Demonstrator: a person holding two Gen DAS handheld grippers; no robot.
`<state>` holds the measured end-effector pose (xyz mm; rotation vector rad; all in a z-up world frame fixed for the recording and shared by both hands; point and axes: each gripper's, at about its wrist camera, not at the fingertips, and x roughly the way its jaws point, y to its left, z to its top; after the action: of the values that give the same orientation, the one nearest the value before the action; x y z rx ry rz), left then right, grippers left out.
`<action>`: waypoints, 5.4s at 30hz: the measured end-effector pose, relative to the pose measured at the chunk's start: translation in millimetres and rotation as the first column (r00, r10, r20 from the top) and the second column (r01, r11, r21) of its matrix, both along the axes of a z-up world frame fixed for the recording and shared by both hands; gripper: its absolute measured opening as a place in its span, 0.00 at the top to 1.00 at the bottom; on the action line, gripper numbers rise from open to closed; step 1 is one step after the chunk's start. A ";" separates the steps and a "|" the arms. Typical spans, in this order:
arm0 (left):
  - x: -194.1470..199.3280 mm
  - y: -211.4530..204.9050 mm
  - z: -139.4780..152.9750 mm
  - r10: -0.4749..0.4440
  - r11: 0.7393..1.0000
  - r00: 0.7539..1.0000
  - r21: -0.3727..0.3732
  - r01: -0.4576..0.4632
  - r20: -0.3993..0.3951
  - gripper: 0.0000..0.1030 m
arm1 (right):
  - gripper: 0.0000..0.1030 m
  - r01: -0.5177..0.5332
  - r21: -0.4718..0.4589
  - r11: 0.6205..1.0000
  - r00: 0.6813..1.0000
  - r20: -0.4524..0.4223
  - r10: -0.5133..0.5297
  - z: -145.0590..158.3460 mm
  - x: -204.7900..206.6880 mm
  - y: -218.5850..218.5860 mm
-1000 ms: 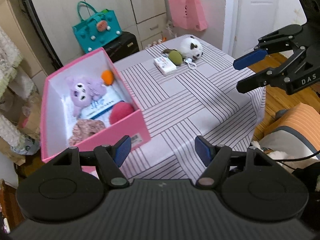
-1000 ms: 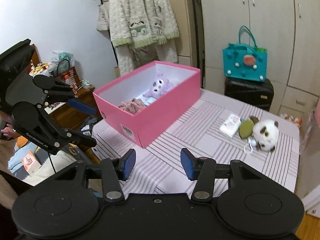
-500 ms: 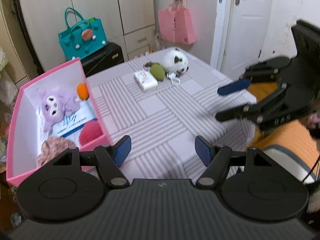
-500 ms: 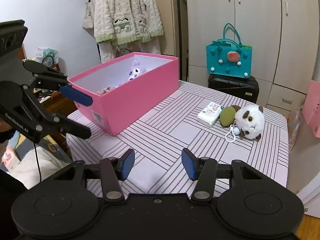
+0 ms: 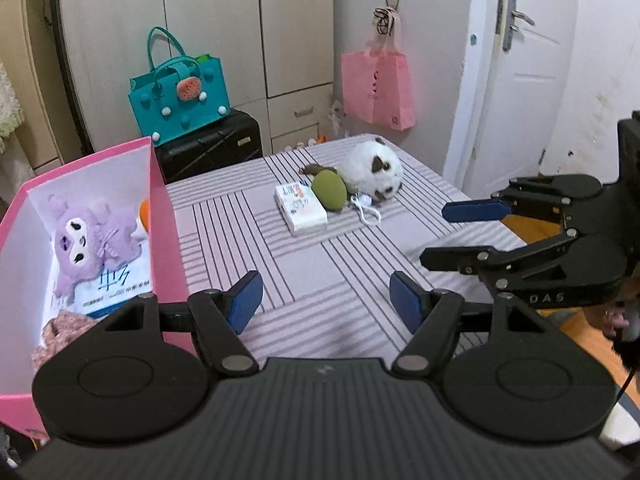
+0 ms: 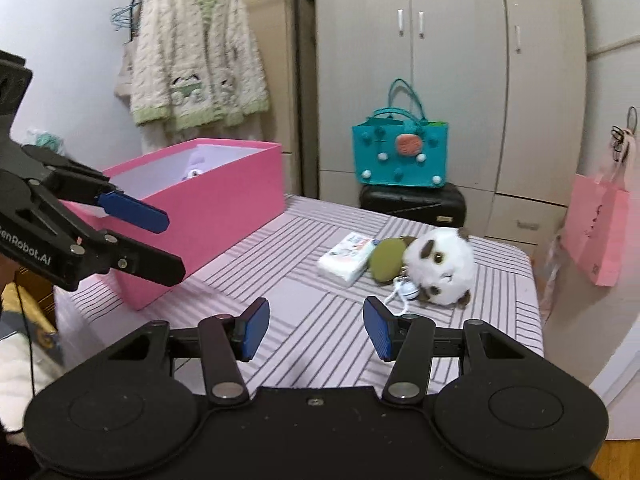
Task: Organize soft objects
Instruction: 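Withdraw both tools from the box toward the tissue pack and green sponge, then grasp the white tissue pack with the left tool while the right tool grasps the green sponge, then lift the tissue pack and green sponge and carry both over the pink box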
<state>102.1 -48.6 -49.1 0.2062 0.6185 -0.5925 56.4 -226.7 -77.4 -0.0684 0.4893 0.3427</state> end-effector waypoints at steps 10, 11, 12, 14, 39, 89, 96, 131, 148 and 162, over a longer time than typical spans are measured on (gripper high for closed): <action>29.6 -29.5 -17.1 0.042 0.996 0.999 -0.077 -0.039 0.034 0.17 | 0.22 0.089 0.024 0.996 0.996 0.014 -0.089 -17.8 31.5 -15.9; 32.0 -32.2 -18.9 0.050 0.996 0.998 -0.081 -0.047 0.043 0.17 | 0.21 0.104 0.022 0.994 0.994 0.013 -0.104 -19.7 33.9 -17.9; 34.1 -34.4 -20.3 0.058 0.995 0.997 -0.082 -0.054 0.050 0.15 | 0.21 0.119 0.021 0.993 0.993 0.008 -0.119 -21.3 36.8 -20.7; 40.2 -36.9 -23.6 0.082 0.993 0.995 -0.095 -0.077 0.056 0.12 | 0.21 0.146 0.021 0.989 0.989 -0.013 -0.145 -25.0 43.1 -27.4; 128.4 -75.2 -73.5 0.225 0.968 0.964 -0.080 -0.237 -0.140 0.28 | 0.28 0.100 -0.204 0.974 0.994 0.062 -0.090 -33.8 59.5 -16.6; 127.4 -41.0 -85.5 0.446 0.888 0.891 -0.081 -0.452 -0.077 0.60 | 0.64 0.052 -0.351 0.935 0.995 0.097 -0.019 -37.5 132.7 29.7; 122.9 -38.9 -82.7 0.446 0.888 0.892 -0.085 -0.452 -0.077 0.60 | 0.63 0.006 -0.184 0.983 1.000 0.008 -0.005 -29.2 121.6 18.8; 95.5 -55.4 -75.8 0.279 0.960 0.953 0.035 -0.277 -0.118 0.50 | 0.63 0.015 0.060 0.998 0.975 -0.222 -0.001 -30.8 89.4 -8.1; 96.1 -54.4 -79.7 0.283 0.959 0.955 0.021 -0.282 -0.088 0.62 | 0.58 -0.008 0.004 1.000 0.981 -0.193 0.009 -34.2 83.5 -2.7; 71.7 -45.1 -61.4 0.235 0.972 0.967 0.007 -0.235 -0.100 0.62 | 0.60 0.012 0.032 0.999 0.974 -0.227 -0.005 -30.7 78.1 -9.7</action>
<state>173.7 -93.6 -110.5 0.0966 0.7269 -0.3766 134.5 -236.4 -108.2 0.0052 0.7103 0.3519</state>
